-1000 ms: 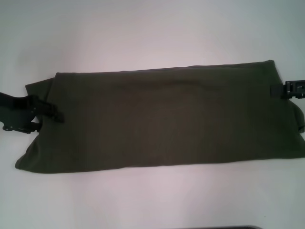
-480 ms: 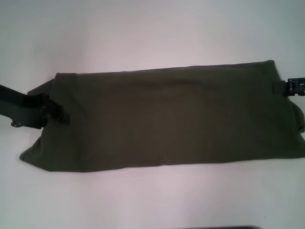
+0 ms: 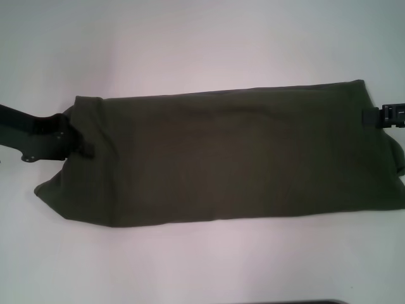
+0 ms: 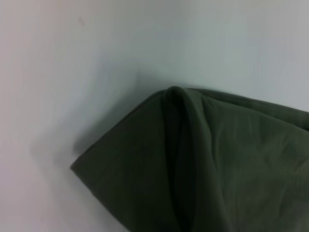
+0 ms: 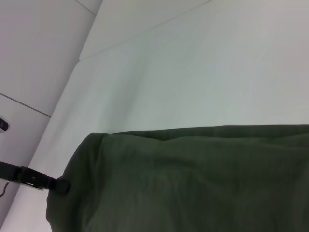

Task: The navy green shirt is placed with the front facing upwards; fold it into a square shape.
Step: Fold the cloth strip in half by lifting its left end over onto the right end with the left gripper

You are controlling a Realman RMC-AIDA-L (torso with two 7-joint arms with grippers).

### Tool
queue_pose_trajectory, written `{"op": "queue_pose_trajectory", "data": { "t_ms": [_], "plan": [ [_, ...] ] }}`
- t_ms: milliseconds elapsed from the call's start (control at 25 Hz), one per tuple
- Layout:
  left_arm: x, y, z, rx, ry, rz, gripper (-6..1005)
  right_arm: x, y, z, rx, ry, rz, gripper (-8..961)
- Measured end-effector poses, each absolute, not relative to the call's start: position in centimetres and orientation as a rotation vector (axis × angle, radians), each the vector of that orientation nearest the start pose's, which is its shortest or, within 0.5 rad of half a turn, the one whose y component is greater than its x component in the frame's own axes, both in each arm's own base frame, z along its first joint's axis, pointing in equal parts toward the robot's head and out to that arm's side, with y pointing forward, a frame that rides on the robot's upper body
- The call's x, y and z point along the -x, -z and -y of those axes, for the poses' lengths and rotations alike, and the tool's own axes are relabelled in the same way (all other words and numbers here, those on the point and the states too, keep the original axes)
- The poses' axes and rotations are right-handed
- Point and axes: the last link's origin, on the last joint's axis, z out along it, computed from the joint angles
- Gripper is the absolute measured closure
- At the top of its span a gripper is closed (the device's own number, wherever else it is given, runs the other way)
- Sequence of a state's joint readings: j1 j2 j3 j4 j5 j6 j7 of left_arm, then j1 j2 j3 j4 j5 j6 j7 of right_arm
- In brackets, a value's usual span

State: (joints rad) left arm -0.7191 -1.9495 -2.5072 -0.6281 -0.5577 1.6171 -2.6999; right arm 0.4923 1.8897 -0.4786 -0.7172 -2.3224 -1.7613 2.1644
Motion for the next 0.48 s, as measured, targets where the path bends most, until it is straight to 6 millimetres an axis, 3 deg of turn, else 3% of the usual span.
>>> {"op": "queue_pose_trajectory", "data": {
  "t_ms": [280, 480],
  "plan": [
    [28.3, -3.2, -35.1, -2.250, -0.005, -2.326, 918, -32.8, -9.2, -30.3, 2.379, -0.473, -1.741, 13],
    [29.0, -4.4, -34.9, -2.258, -0.012, -2.347, 918, -32.8, -9.2, -30.3, 2.380, -0.473, -1.742, 12]
  ]
}}
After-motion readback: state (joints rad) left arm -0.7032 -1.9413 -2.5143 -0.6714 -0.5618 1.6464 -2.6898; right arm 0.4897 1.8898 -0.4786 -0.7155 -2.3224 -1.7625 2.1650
